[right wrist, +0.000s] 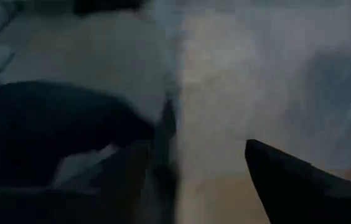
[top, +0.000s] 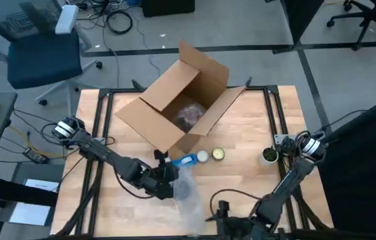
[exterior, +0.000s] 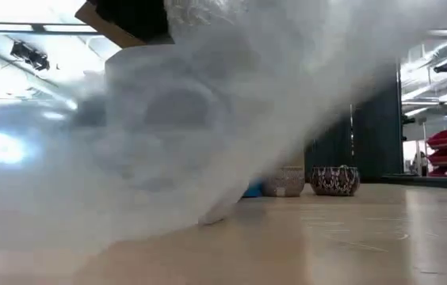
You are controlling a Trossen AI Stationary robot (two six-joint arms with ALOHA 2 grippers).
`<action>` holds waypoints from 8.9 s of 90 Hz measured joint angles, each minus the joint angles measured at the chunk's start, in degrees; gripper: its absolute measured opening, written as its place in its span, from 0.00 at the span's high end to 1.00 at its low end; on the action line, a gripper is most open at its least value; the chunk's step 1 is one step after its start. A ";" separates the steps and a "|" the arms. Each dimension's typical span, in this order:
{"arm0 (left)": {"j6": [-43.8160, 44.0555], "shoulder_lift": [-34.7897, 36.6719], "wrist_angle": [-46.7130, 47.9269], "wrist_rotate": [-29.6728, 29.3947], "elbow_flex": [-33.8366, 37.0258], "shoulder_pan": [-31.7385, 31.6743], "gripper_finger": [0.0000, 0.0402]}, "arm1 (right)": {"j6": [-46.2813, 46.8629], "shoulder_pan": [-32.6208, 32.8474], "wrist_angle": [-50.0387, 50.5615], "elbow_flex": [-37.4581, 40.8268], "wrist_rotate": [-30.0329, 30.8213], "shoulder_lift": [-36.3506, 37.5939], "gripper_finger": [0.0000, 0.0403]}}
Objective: Wrap mug
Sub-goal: Wrap the purple mug with the bubble wrap
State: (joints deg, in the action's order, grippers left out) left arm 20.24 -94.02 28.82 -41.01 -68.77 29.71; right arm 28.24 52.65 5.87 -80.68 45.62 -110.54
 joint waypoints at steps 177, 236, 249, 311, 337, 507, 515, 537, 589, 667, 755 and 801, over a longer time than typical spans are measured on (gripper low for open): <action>2.78 0.33 31.05 -2.99 -12.93 10.12 0.84 | -15.16 -12.16 1.90 0.00 -17.85 1.31 1.00; -6.39 -0.98 13.60 0.15 -15.28 7.02 0.83 | -15.85 -12.09 1.82 0.00 -25.28 1.26 1.00; -4.41 -1.09 10.02 5.42 -9.72 7.13 0.83 | -15.97 -10.70 1.81 0.00 -24.90 2.47 1.00; 5.88 -1.54 -8.86 11.30 3.15 13.86 0.83 | -16.91 -16.90 -0.11 -0.02 -19.76 3.65 1.00; 6.01 -1.99 -13.10 11.52 4.52 14.71 0.83 | -18.16 -21.30 -0.22 -0.02 -18.81 3.65 1.00; -6.75 -7.25 -5.45 2.51 -6.34 11.17 0.83 | -23.60 -26.98 0.79 0.02 -32.33 -4.48 0.61; -3.72 -8.56 -2.57 1.65 -6.32 10.04 0.83 | -23.59 -26.53 1.97 0.12 -32.33 -3.49 0.61; -1.78 -11.26 -2.81 2.52 -6.40 8.89 0.83 | -23.32 -25.67 5.14 0.23 -32.41 0.34 0.61; -1.92 -13.11 -3.20 4.81 -7.10 8.74 0.83 | -17.13 -26.41 6.74 0.05 -37.29 3.81 0.75; 31.77 -12.28 22.82 14.61 -12.72 21.96 0.83 | -11.12 -28.01 12.42 -0.56 -41.18 -2.55 1.00; 1.87 -13.20 -33.23 7.10 4.98 7.08 0.83 | -8.27 -29.15 37.23 -9.55 -45.18 -2.84 1.00; -0.53 -13.25 -33.13 7.12 4.98 7.06 0.83 | -10.35 -29.29 42.85 -16.33 -43.51 -2.89 1.00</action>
State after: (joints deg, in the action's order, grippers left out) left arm 19.71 -107.26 -4.31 -33.89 -63.79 36.77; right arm 17.89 23.37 48.72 -97.01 2.11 -113.43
